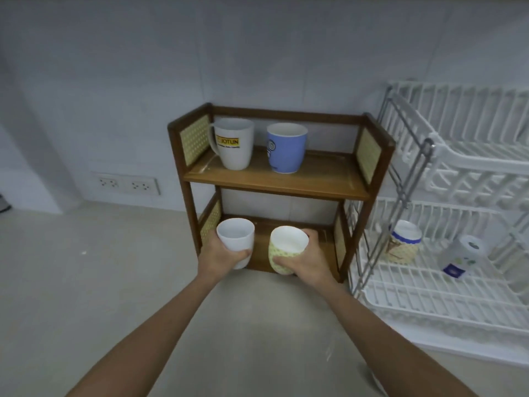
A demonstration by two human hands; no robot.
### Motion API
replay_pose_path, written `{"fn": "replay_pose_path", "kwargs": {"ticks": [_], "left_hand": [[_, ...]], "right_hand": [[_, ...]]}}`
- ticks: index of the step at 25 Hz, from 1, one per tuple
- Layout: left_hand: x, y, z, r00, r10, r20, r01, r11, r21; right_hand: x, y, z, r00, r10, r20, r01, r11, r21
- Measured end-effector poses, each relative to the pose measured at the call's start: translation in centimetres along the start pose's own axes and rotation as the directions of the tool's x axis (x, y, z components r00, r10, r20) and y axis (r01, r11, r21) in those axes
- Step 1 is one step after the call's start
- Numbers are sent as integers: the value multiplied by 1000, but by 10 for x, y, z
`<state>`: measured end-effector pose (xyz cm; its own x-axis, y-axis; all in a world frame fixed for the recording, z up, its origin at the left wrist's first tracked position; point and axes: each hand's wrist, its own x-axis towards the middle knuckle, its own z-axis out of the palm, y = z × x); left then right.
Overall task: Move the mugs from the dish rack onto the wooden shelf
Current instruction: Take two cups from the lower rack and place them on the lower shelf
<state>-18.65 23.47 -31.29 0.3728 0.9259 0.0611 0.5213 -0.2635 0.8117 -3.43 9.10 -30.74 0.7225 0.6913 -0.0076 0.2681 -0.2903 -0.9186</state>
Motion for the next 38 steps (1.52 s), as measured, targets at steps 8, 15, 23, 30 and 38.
{"fn": "replay_pose_path", "kwargs": {"ticks": [8, 15, 23, 30, 38], "left_hand": [[59, -17, 29, 993, -117, -28, 116, 993, -37], [93, -30, 42, 989, -139, -40, 136, 987, -84], [98, -35, 43, 996, -86, 13, 87, 988, -126], [35, -18, 26, 988, 153, 27, -147, 974, -172], [-99, 90, 59, 240, 927, 287, -934, 301, -191]], "right_hand": [[72, 5, 51, 981, 144, -133, -167, 969, -180], [104, 13, 67, 981, 171, -90, -187, 955, -231], [110, 10, 74, 980, 197, -42, -201, 960, -192], [-4, -16, 28, 996, -76, 35, 78, 995, -67], [-70, 16, -155, 948, -213, -235, 161, 962, -223]]}}
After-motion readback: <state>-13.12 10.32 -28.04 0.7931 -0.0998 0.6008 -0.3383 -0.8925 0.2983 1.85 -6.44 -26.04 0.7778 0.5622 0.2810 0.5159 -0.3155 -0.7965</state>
